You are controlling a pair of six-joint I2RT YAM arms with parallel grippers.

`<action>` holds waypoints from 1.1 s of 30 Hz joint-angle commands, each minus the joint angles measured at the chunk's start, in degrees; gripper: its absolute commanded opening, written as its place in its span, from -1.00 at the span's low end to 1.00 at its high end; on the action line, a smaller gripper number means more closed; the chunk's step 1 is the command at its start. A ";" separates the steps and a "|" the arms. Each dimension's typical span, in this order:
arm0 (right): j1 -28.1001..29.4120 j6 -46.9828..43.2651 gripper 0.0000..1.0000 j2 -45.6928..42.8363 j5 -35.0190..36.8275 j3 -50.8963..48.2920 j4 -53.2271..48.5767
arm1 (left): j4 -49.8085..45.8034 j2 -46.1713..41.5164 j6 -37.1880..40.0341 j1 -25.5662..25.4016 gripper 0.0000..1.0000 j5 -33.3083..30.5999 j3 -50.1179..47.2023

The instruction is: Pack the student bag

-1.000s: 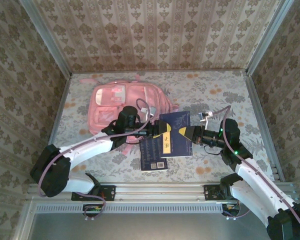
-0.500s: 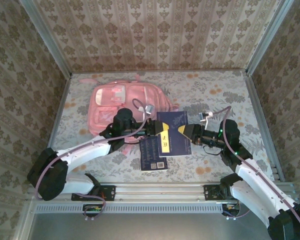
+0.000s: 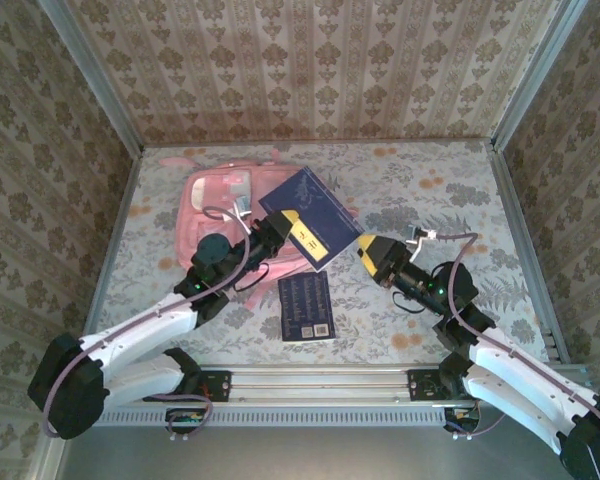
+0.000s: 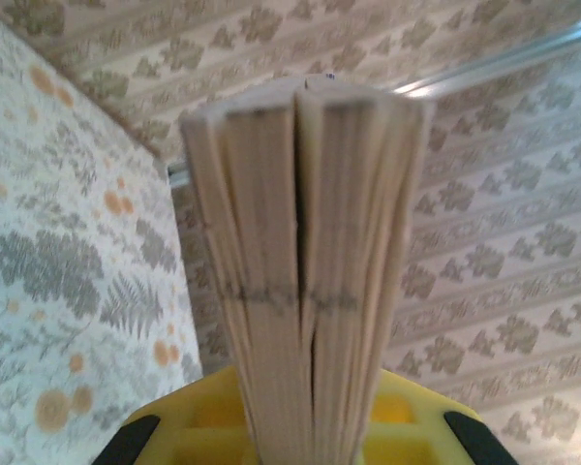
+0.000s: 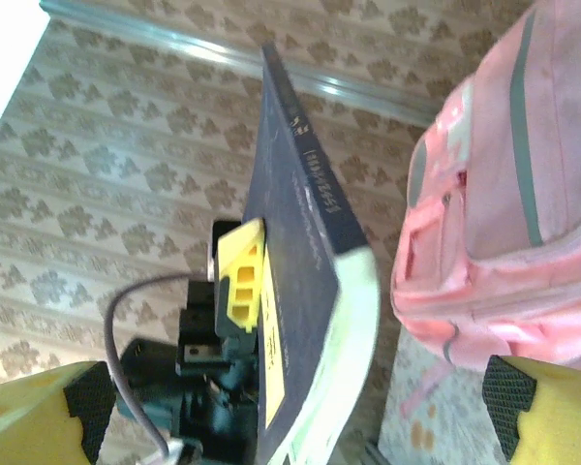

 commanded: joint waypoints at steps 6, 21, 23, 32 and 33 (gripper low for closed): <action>2.59 2.56 0.99 8.17 5.75 4.08 10.54 | 5.52 -0.88 -4.09 -0.54 -1.00 -7.01 -1.37; 6.95 1.09 0.66 21.98 4.90 11.08 16.80 | 2.57 0.06 -7.52 -1.15 -1.00 -6.81 -0.37; 7.32 0.62 0.47 22.49 5.18 11.64 16.94 | 2.23 0.25 -7.68 -1.28 -1.00 -6.70 -0.33; 7.81 -3.97 -0.41 23.95 6.66 15.07 11.16 | 2.21 1.93 -8.91 -1.40 -1.00 -6.09 -0.33; 7.81 -4.64 -0.59 23.54 7.00 15.20 9.66 | 1.77 1.87 -8.56 -1.43 -1.00 -5.98 -0.12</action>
